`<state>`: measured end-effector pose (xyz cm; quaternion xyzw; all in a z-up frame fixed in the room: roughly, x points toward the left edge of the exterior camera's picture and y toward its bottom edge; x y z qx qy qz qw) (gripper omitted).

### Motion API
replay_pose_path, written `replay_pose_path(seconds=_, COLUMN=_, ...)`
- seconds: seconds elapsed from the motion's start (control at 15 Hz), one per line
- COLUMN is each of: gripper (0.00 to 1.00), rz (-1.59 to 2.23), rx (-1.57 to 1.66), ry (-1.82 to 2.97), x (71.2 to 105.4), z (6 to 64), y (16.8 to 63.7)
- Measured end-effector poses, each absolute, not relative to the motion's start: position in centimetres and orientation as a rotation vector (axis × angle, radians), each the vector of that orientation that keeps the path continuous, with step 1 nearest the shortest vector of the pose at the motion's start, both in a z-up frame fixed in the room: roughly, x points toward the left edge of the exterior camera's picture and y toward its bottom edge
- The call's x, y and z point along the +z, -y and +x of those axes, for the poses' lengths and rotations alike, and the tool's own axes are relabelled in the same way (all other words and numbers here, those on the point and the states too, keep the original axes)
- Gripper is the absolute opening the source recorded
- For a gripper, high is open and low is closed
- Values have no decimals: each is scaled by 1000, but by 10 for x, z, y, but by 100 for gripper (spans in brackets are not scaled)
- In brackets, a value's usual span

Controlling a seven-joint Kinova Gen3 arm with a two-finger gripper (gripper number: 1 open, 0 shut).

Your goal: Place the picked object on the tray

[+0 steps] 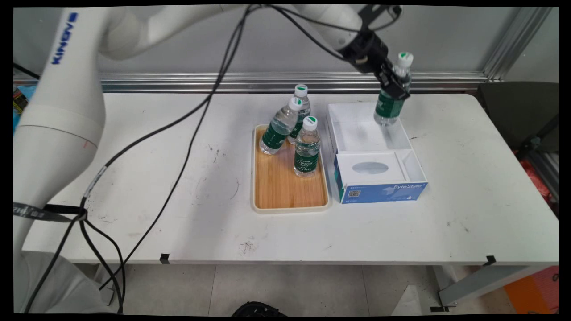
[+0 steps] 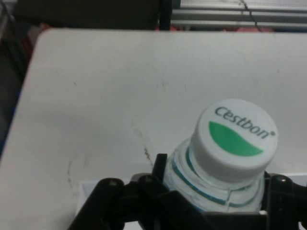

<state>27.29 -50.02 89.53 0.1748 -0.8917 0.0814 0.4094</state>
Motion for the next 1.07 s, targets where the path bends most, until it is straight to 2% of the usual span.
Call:
replay_pose_path(seconds=0.33, gripper=0, rz=412, rx=264, ry=2230, x=955, z=304, y=469)
replay_pose_path(seconds=1.07, gripper=0, rz=372, rx=335, ry=2225, x=1041, z=360, y=421)
